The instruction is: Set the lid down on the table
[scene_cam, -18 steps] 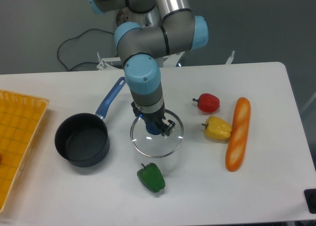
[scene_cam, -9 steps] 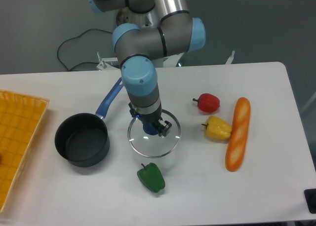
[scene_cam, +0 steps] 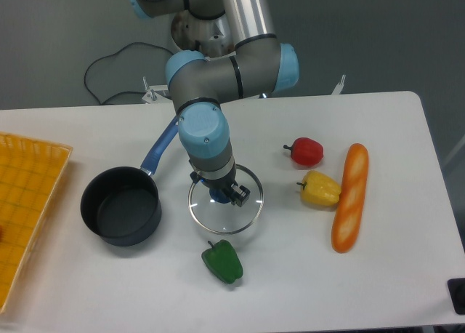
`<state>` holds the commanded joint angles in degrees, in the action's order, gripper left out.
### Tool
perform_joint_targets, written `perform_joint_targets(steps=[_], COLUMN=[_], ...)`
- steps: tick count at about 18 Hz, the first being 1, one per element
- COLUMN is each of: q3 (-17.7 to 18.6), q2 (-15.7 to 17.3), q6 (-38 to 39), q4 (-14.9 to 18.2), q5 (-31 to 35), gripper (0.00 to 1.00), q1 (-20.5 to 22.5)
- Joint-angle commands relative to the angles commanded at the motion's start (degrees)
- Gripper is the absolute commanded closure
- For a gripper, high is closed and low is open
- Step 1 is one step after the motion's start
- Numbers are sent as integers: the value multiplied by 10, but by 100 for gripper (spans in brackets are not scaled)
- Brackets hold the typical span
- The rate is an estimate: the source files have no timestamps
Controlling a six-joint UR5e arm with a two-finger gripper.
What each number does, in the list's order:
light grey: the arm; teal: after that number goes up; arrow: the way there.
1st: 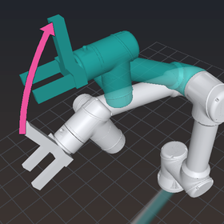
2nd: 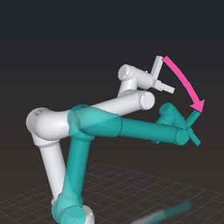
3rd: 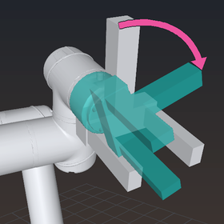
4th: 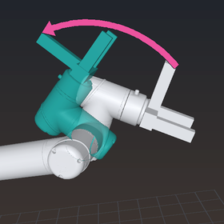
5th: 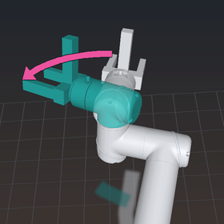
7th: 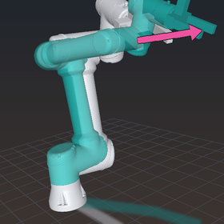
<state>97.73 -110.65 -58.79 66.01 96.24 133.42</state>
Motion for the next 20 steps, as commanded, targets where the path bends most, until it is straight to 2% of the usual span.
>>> perform_joint_targets(steps=[4,8,12,20], q3=[4,41,48,56], q2=[0,-1,1,1], q6=[-3,-12,-39,-41], q4=[-6,-69,-74,-74], q5=[-1,-3,-11,-21], gripper=[59,59,59,59], q1=[2,5,19,22])
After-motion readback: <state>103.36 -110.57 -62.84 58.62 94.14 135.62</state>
